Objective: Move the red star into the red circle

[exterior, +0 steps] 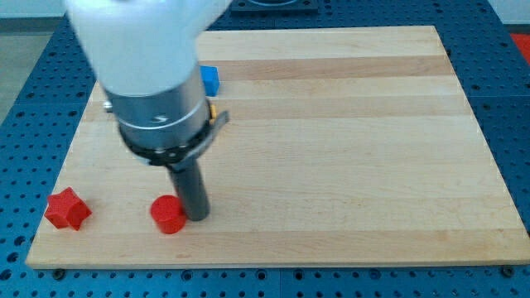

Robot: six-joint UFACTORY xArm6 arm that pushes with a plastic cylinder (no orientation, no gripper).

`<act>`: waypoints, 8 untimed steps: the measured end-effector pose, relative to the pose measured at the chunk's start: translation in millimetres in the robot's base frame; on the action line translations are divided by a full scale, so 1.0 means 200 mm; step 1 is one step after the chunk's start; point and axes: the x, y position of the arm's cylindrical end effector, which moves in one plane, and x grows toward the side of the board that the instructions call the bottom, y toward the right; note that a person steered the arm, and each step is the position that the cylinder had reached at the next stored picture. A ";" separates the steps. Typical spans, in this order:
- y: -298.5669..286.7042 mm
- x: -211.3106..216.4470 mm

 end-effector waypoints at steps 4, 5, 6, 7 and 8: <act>-0.15 0.24; -0.19 0.27; -0.28 0.20; -0.37 0.14; -0.49 0.14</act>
